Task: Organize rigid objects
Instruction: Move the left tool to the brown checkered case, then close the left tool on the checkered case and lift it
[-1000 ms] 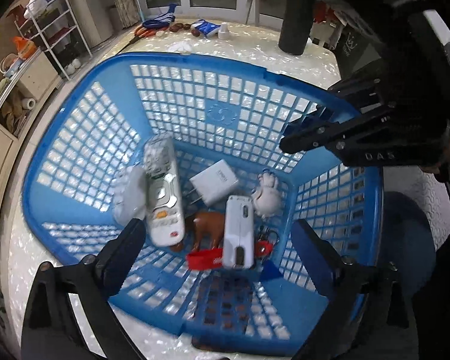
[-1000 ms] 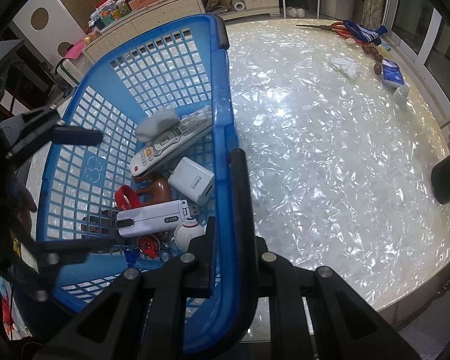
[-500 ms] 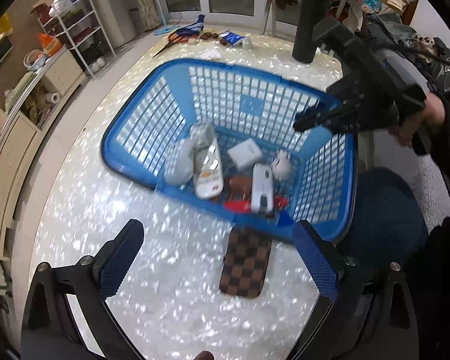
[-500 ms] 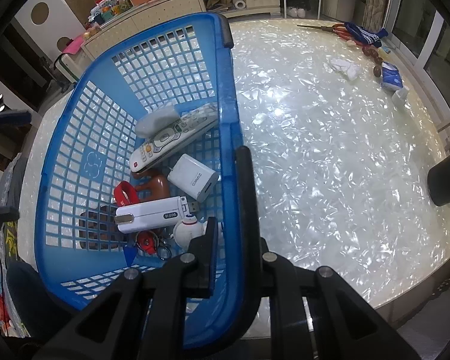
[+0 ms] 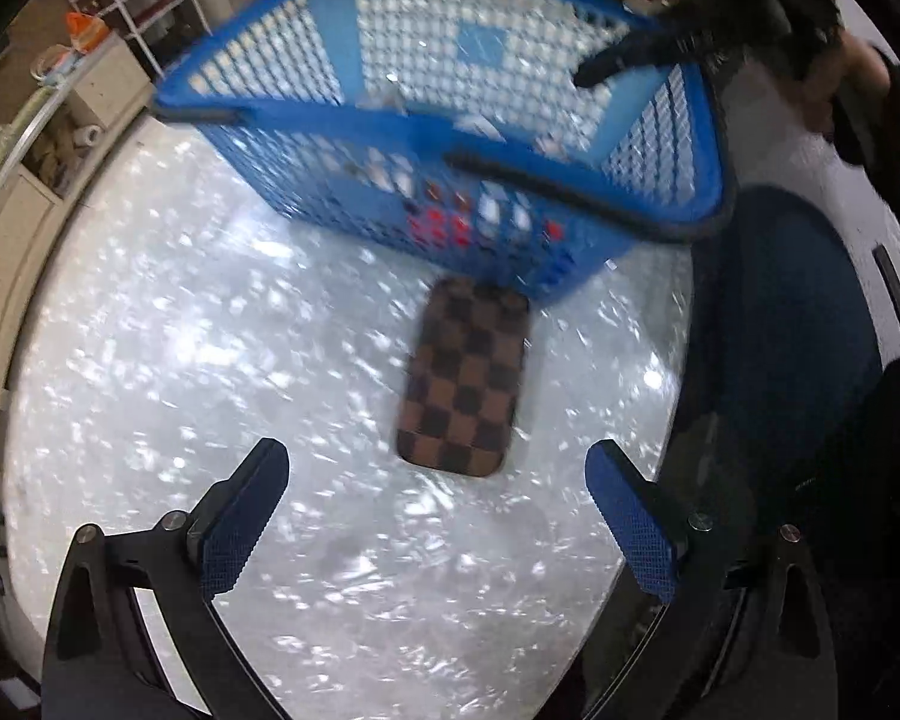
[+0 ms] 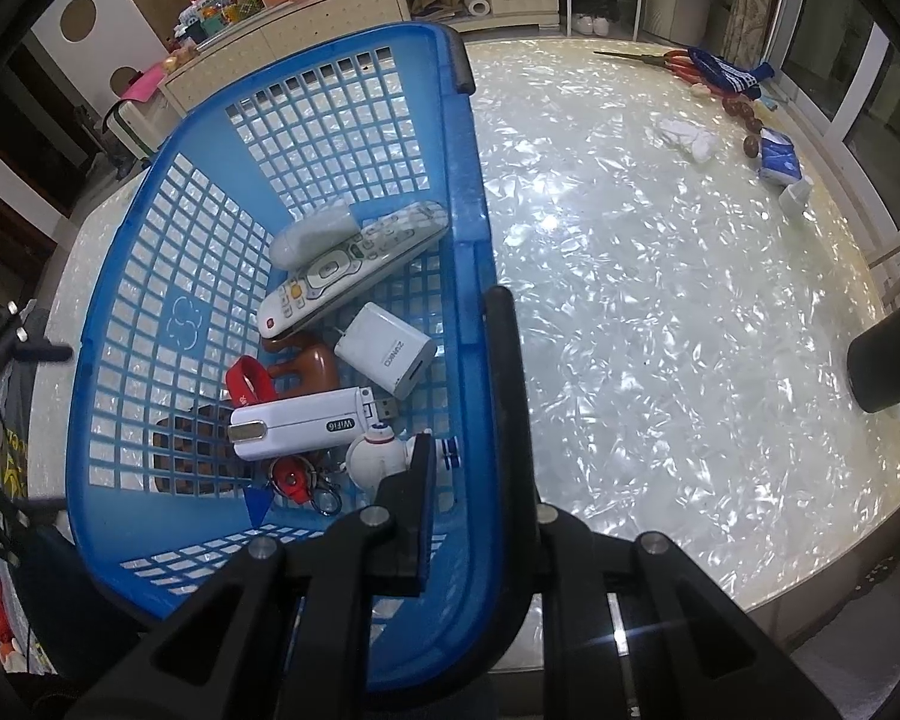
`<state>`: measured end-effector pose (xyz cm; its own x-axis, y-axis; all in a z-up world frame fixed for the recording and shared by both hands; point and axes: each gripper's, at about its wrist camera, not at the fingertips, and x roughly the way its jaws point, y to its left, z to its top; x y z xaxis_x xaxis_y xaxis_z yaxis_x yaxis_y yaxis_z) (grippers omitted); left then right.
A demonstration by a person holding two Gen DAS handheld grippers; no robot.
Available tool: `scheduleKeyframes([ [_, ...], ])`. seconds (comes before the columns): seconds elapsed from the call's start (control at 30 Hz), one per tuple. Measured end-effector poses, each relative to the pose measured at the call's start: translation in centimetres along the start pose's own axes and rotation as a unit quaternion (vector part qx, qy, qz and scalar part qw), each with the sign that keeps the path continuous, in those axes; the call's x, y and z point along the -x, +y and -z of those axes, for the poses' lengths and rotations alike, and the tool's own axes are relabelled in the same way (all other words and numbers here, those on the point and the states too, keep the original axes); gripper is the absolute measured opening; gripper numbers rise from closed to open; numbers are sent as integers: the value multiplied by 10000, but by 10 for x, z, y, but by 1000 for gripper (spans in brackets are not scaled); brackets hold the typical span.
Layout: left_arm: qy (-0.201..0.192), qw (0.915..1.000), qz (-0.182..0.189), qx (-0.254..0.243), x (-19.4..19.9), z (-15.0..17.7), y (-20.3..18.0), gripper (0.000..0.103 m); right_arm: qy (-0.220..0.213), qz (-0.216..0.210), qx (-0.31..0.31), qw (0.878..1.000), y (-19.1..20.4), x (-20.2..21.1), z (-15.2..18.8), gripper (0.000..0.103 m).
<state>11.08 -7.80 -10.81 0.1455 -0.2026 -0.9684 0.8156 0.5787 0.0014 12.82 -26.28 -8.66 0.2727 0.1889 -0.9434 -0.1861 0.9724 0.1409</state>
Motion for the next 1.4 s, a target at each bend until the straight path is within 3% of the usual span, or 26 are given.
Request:
scheduleKeyframes([
  [0.53, 2, 9987, -89, -494, -67, -10, -16, 99, 21, -57, -34, 10000, -3, 0, -1, 14],
  [0.67, 17, 9993, 84, -360, -75, -15, -11, 91, 4, -96, -60, 9999, -4, 0, -1, 14],
  [0.77, 124, 9995, 219, -207, -84, -16, -1, 70, -1, -127, -75, 9999, -5, -1, -1, 14],
  [1.2, -130, 9998, 119, -44, -79, -5, 8, 69, -5, -125, -69, 9999, -5, -1, 0, 14],
  [1.4, -329, 9994, 134, -2, -53, 3, 7, 69, 0, -118, -64, 9999, -5, -2, -1, 14],
])
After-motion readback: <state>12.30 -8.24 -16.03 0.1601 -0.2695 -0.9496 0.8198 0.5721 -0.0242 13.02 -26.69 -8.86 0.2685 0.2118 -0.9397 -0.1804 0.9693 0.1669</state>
